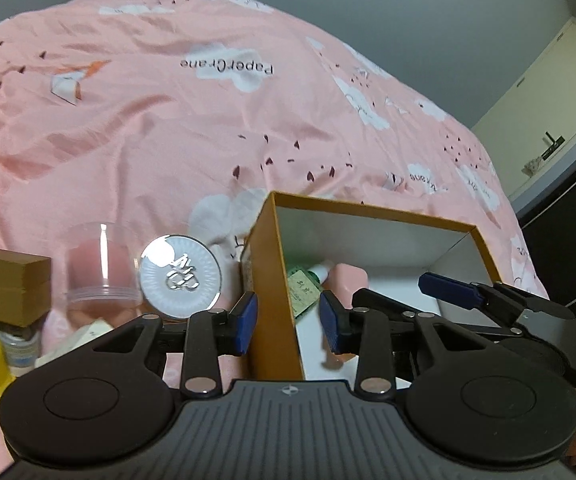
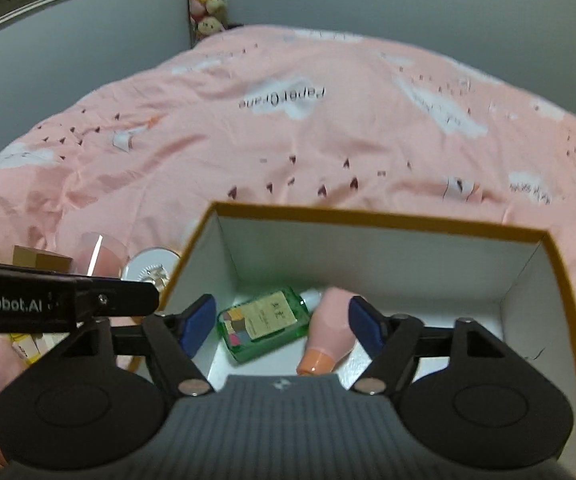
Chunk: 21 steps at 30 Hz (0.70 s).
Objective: Organize rigid objects
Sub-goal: 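Withdraw both tools from the box back toward the remaining items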
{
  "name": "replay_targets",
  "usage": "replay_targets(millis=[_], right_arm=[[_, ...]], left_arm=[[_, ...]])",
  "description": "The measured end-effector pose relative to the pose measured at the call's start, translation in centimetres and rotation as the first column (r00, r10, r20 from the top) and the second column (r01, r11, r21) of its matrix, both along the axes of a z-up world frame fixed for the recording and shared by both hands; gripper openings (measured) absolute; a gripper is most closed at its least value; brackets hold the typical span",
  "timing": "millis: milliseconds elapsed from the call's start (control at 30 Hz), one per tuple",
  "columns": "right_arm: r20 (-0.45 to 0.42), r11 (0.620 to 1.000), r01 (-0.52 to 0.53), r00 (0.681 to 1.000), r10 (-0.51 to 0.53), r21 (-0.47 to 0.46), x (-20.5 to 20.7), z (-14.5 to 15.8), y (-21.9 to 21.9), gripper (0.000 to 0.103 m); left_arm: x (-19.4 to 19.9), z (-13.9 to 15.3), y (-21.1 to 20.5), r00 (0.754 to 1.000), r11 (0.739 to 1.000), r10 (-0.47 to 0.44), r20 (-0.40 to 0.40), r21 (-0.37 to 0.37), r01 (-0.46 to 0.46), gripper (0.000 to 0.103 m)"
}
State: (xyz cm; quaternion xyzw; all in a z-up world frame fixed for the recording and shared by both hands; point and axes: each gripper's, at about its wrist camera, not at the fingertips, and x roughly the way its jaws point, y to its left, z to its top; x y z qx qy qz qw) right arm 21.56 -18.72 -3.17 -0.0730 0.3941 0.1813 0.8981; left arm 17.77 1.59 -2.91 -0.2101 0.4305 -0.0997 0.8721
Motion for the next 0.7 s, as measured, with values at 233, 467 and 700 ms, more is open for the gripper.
replay_targets(millis=[233, 467, 700], right_arm=[[0.068, 0.996, -0.08, 0.995, 0.077, 0.039, -1.9, 2.1, 1.9, 0.075], [0.114, 0.967, -0.253, 0.962, 0.249, 0.027, -3.2, 2.9, 6.4, 0.075], [0.059, 0.917, -0.394, 0.916, 0.398, -0.06, -2.9, 1.3, 10.7, 0.075]], left_arm=[[-1.9, 1.8, 3.0, 1.0, 1.0, 0.004, 0.022, 0.02, -0.005, 0.041], [-3.4, 2.7, 7.2, 0.999, 0.994, 0.043, 0.01, 0.102, -0.044, 0.059], [-3.6, 1.1, 10.5, 0.996, 0.969, 0.074, -0.054, 0.24, -0.058, 0.084]])
